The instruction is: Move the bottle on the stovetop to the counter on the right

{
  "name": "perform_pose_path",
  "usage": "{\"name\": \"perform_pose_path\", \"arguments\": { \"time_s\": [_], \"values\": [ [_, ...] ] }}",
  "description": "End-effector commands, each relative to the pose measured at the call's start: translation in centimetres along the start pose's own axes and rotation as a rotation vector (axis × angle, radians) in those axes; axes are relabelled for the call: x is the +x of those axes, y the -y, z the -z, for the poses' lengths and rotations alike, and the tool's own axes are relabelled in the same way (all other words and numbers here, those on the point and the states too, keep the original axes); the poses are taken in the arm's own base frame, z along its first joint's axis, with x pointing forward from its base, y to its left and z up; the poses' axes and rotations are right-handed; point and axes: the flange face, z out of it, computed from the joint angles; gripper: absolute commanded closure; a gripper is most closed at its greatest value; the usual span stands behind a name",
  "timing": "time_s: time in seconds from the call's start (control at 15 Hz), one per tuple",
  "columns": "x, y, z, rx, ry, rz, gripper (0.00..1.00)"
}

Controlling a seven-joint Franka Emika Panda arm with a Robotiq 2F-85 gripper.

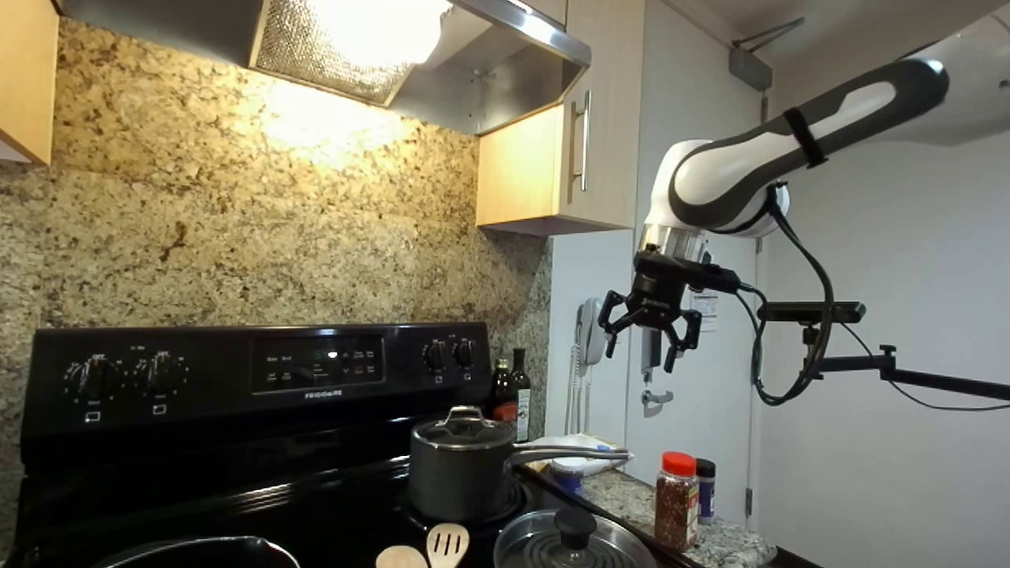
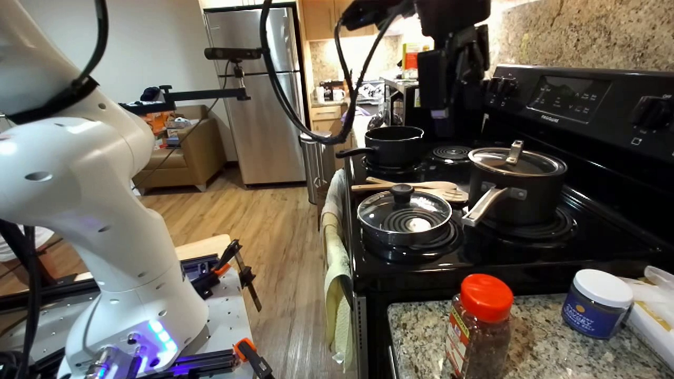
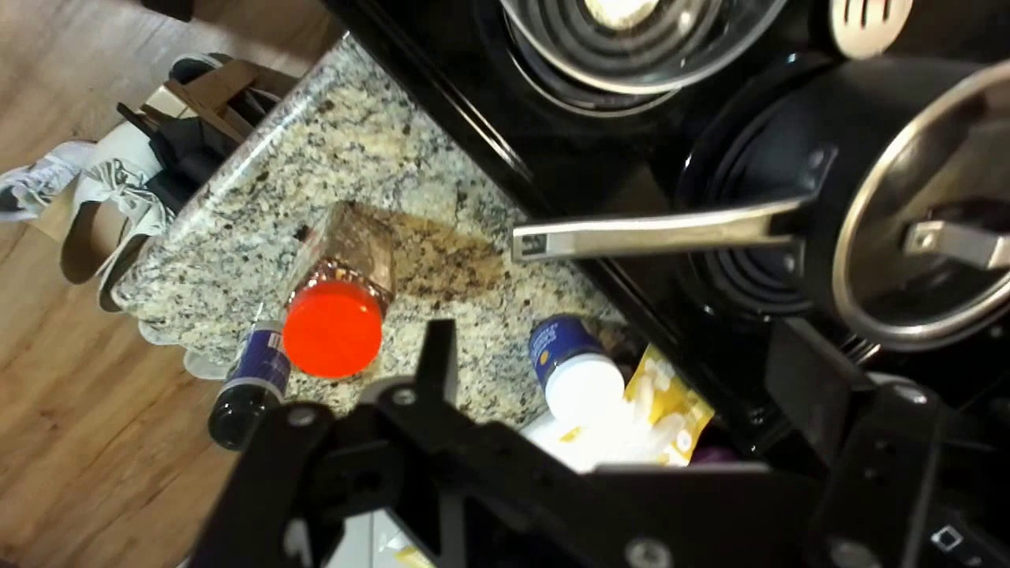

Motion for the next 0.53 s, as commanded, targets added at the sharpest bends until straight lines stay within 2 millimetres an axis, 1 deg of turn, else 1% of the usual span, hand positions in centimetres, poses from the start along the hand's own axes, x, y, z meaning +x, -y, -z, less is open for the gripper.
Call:
{"name": "perform_pose_path", "arguments": {
  "time_s": [0.0, 0.07, 0.13, 0.2, 0.27, 0.47],
  "values": [
    [-4.3, -1.8, 1.1, -0.015, 0.064, 0.192, 0.00],
    [-4.9, -2.2, 1.0, -0.030, 0.067, 0.247, 0.00],
    [-5.1, -2.6, 1.2, -0.040, 0.018, 0.300, 0.00],
    [-4.8, -3.0, 1.5, -0.020, -0.038, 0.251, 0.00],
    [-4.3, -1.7, 1.2, -0.027, 0.024, 0.225, 0.00],
    [-4.6, -2.6, 1.5, -0.018, -0.009, 0.228, 0.00]
  ]
}}
